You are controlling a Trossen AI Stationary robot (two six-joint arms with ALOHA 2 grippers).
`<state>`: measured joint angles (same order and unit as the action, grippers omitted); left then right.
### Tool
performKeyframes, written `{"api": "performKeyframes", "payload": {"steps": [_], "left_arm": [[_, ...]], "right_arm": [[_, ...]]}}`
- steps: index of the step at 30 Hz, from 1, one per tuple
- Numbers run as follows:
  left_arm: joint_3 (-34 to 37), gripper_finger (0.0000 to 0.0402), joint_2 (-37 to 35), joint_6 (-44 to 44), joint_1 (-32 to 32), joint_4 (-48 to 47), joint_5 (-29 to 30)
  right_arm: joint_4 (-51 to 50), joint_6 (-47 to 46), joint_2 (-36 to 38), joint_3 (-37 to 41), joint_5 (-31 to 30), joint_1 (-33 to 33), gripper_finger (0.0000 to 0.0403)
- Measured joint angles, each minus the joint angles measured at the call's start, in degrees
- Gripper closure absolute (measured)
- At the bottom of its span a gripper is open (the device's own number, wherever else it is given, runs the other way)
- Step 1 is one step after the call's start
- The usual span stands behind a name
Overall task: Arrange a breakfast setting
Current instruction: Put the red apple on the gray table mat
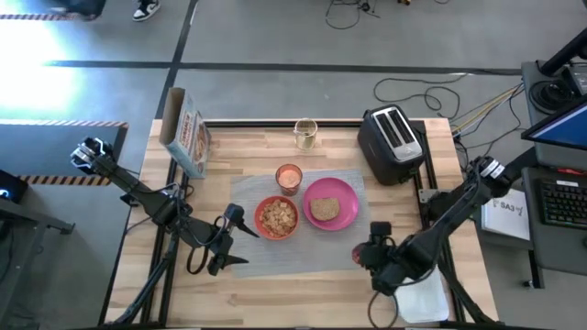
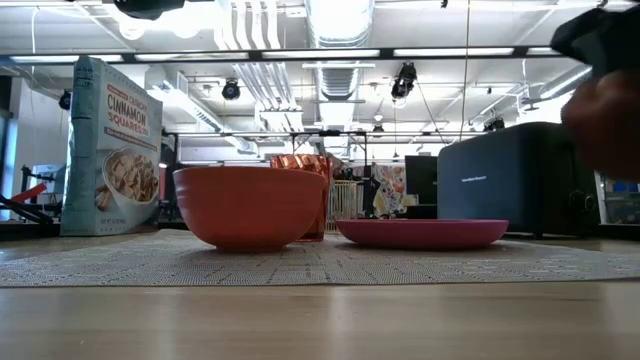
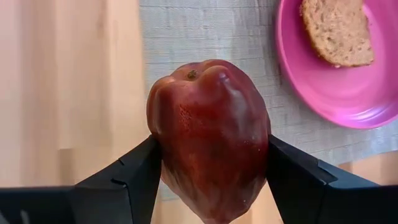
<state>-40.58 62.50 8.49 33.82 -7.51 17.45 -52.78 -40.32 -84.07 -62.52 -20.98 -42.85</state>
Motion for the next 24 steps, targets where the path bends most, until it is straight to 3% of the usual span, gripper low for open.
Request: {"api": "performKeyframes", "payload": {"steps": [13, 24], "left_arm": [[0.0, 0.0065, 0.0, 0.0, 0.0, 0.0, 0.0], [0.0, 0.0065, 0.0, 0.0, 0.0, -0.1, 0.0]], "right_arm": [[2.7, 11.4, -5.1, 1.0, 0.0, 7.8, 0.017], [2.6, 10.5, -8.6, 1.1, 0.0, 11.2, 0.0136]]}}
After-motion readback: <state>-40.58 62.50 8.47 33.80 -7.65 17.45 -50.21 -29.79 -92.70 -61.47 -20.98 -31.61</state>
